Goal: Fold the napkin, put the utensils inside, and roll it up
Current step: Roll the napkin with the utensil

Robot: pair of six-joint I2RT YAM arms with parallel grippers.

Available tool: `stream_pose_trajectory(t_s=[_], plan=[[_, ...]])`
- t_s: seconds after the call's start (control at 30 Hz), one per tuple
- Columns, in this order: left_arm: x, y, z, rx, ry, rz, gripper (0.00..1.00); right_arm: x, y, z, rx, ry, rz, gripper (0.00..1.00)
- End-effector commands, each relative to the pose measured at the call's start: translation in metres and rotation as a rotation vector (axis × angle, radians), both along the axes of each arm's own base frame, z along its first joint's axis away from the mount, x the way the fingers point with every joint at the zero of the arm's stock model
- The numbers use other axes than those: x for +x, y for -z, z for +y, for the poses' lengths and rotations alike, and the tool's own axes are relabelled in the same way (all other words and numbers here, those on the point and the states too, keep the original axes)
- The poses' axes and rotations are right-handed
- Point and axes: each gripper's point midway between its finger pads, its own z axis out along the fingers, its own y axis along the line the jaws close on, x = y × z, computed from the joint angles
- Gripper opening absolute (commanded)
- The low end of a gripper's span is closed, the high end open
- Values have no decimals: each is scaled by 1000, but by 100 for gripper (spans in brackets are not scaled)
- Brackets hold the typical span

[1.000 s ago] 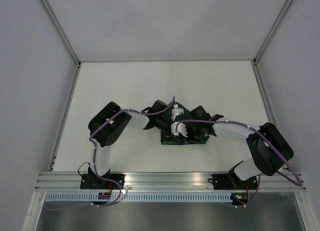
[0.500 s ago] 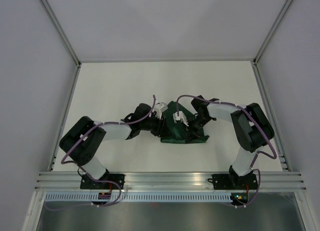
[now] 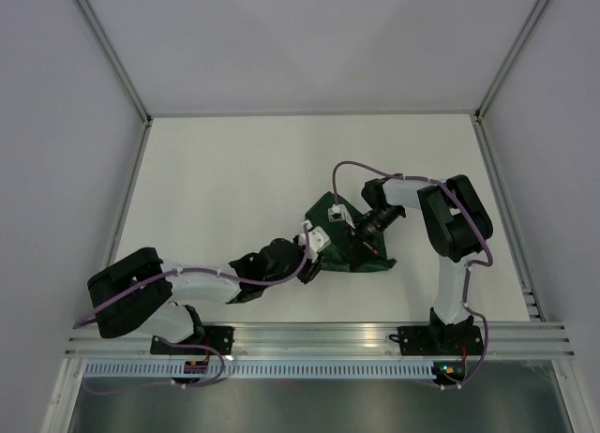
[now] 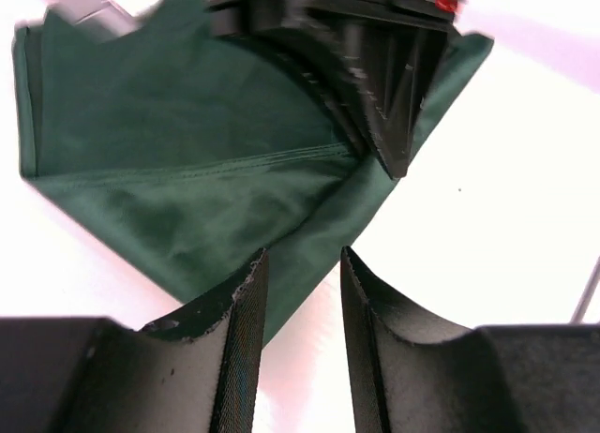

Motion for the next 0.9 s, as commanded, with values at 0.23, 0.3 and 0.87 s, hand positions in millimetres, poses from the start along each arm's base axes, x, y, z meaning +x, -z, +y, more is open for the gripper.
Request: stream_pose_trajectory(t_s=[0.23, 0.3, 0.87], plan=[[-18, 11, -53, 277, 118, -422, 54, 5, 31, -21, -96, -43, 17, 7], [-22, 18, -61, 306, 149, -457, 54, 5, 32, -21, -100, -38, 24, 8], [-12, 30, -67, 375, 173, -618, 57, 6, 36, -26, -112, -22, 76, 7]])
